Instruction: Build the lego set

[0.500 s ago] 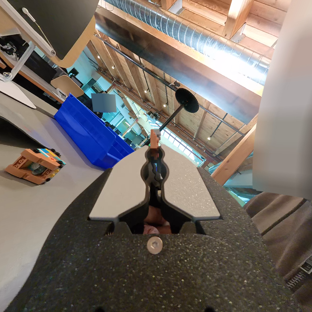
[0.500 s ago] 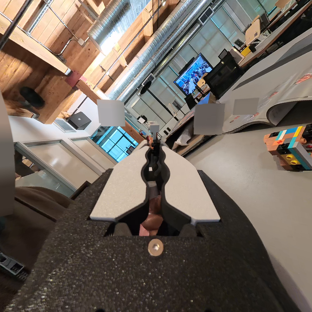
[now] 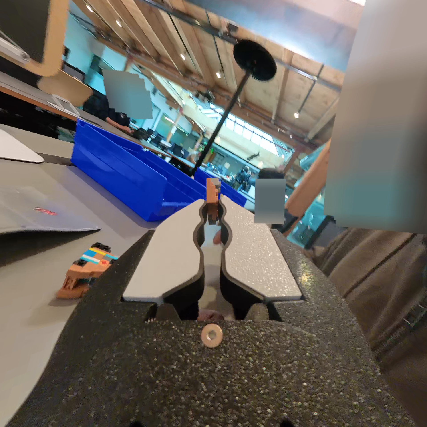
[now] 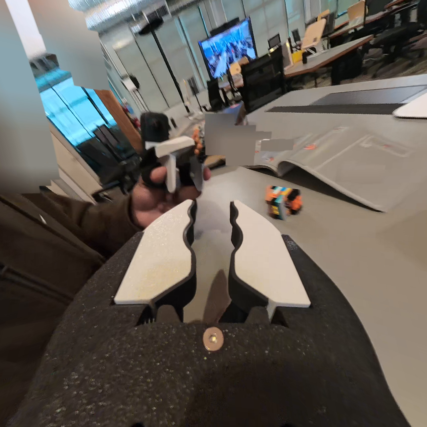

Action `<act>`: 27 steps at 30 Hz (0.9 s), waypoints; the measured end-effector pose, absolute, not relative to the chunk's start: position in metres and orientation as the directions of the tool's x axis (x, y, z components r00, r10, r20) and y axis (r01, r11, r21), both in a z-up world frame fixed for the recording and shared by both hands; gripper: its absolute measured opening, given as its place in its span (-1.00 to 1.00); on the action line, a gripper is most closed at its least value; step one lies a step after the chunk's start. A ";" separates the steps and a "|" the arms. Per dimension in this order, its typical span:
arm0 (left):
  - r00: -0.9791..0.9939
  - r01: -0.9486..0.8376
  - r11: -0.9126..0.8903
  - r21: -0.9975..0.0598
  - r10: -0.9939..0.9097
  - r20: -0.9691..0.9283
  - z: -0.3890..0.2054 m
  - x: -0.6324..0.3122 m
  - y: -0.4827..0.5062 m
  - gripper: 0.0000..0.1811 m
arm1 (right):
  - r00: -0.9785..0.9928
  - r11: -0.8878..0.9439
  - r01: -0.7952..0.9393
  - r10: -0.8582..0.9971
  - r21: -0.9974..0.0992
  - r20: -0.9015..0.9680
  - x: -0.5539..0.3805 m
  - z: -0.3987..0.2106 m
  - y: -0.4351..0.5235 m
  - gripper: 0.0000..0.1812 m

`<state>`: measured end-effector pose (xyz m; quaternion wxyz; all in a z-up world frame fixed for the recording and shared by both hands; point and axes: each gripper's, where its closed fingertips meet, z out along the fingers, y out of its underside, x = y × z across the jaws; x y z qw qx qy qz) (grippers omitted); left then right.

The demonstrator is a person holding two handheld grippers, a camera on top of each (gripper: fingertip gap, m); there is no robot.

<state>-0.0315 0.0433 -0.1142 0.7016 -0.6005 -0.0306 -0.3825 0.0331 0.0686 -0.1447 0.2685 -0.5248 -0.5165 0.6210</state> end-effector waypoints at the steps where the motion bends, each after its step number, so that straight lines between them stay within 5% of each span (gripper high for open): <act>1: 0.707 0.548 -0.032 -0.836 -0.517 0.483 -0.114 -0.030 0.048 -0.91 | -0.277 -0.265 0.234 0.904 -0.935 -0.325 0.042 -0.145 0.084 -0.69; 6: 0.710 0.446 -0.066 -0.892 -0.582 0.398 -0.115 -0.026 0.068 -0.91 | -0.152 0.215 0.476 0.975 -0.853 0.161 0.087 -0.133 0.194 -0.76; 10: 0.697 0.457 -0.076 -0.886 -0.588 0.410 -0.122 -0.026 0.077 -0.91 | -0.376 0.598 0.687 0.778 -0.412 0.503 0.107 -0.133 0.305 -0.80; 16: 0.708 0.514 -0.071 -0.855 -0.528 0.469 -0.131 -0.048 0.072 -0.91 | -0.730 0.755 0.654 0.616 0.044 0.295 0.102 -0.190 0.393 -0.84; 21: 0.718 0.539 -0.041 -0.841 -0.500 0.484 -0.129 -0.066 0.064 -0.91 | -0.738 0.724 0.673 0.672 0.149 0.068 0.108 -0.224 0.405 -0.84; 27: 0.682 0.574 -0.053 -0.817 -0.521 0.514 -0.124 -0.065 0.060 -0.91 | -0.704 0.686 0.700 0.710 0.198 0.029 0.108 -0.245 0.409 -0.82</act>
